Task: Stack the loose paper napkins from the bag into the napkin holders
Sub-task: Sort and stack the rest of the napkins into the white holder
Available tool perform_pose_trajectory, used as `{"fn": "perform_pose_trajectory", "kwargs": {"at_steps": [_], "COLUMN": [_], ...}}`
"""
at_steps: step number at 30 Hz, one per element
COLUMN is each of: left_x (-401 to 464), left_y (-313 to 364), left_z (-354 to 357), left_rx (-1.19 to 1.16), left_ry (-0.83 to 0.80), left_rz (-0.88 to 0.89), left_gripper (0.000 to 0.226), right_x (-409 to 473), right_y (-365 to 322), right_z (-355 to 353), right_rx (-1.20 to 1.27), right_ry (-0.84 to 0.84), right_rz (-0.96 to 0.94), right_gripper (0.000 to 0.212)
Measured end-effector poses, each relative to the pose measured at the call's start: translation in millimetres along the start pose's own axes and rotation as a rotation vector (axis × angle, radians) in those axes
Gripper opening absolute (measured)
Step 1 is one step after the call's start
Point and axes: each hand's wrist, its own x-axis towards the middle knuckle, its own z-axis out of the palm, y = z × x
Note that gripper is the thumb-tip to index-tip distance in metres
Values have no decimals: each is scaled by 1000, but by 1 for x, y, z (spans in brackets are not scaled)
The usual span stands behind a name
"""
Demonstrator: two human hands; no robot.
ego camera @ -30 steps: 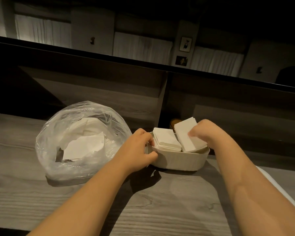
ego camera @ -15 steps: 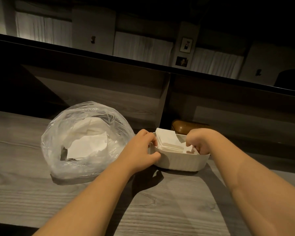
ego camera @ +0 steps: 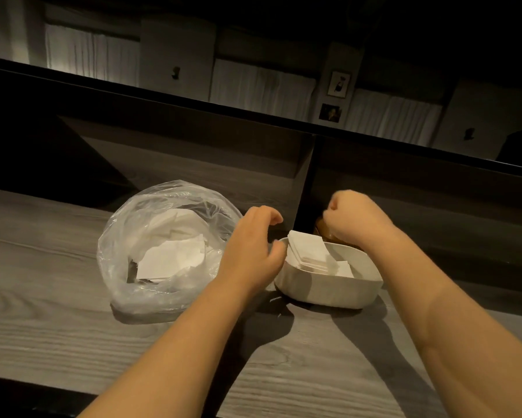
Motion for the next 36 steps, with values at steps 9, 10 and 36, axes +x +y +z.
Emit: {"fn": "perform_pose_trajectory", "kwargs": {"at_steps": [9, 10, 36], "left_x": [21, 16, -17], "left_y": [-47, -59, -112], "left_z": [-106, -116, -129], "left_rx": [891, 954, 218], "left_ry": [-249, -280, 135], "left_rz": [-497, -546, -279], "left_gripper": [20, 22, 63], "right_x": [-18, -18, 68], "right_y": [-102, -108, -181], "right_z": [74, 84, 125], "right_rx": [411, 408, 90], "right_ry": [-344, -418, -474], "right_rz": [-282, -315, -382], "right_gripper": [14, 15, 31]}}
